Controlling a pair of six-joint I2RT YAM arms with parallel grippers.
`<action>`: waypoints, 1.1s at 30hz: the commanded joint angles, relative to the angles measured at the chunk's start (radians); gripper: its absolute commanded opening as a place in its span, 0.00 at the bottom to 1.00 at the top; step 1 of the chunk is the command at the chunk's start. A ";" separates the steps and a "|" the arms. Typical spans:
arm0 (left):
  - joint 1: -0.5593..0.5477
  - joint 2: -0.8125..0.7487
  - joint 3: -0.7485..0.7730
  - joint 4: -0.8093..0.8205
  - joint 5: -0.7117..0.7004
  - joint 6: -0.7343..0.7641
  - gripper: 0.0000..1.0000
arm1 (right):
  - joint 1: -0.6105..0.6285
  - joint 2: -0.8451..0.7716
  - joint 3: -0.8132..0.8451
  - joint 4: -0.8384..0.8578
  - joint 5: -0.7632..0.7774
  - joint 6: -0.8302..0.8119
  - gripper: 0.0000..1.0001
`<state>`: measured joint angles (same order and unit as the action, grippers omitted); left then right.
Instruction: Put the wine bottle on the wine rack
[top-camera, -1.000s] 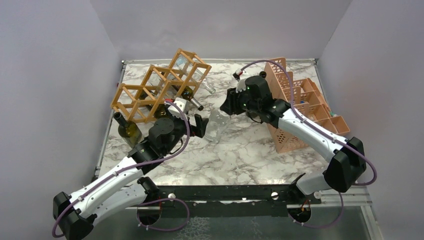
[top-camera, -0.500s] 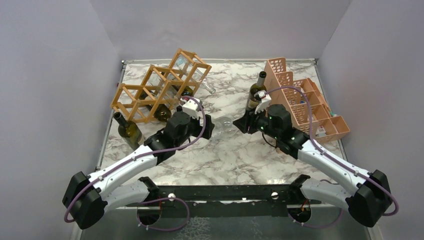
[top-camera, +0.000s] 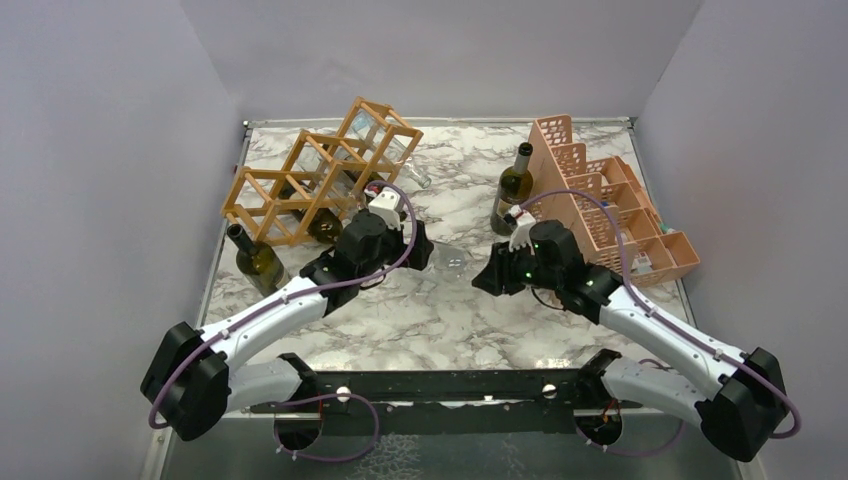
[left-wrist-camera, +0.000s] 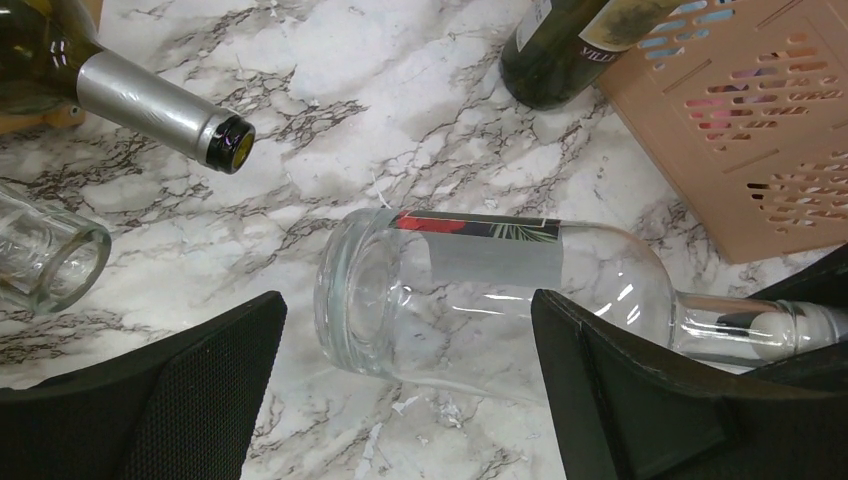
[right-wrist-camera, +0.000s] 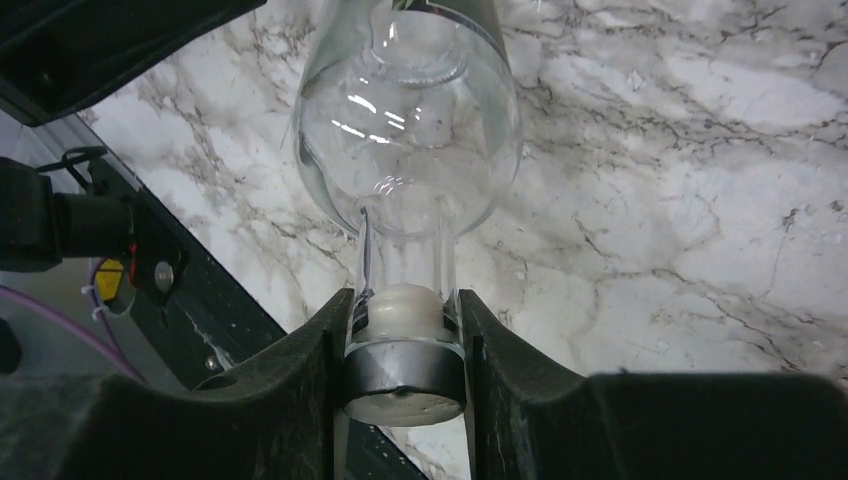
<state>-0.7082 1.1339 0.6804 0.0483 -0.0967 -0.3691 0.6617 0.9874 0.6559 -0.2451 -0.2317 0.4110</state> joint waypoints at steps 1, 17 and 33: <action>0.011 0.027 0.042 0.041 0.051 -0.027 0.99 | 0.007 0.036 0.003 -0.050 -0.056 -0.019 0.01; 0.061 0.171 0.065 0.095 0.142 -0.025 0.99 | 0.079 0.312 0.001 0.010 -0.038 -0.066 0.03; 0.085 0.298 0.062 0.140 0.201 0.013 0.98 | 0.122 0.427 0.003 0.060 0.064 -0.100 0.38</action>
<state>-0.6273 1.4162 0.7292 0.1493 0.0559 -0.3763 0.7807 1.3746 0.6476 -0.2443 -0.2501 0.3386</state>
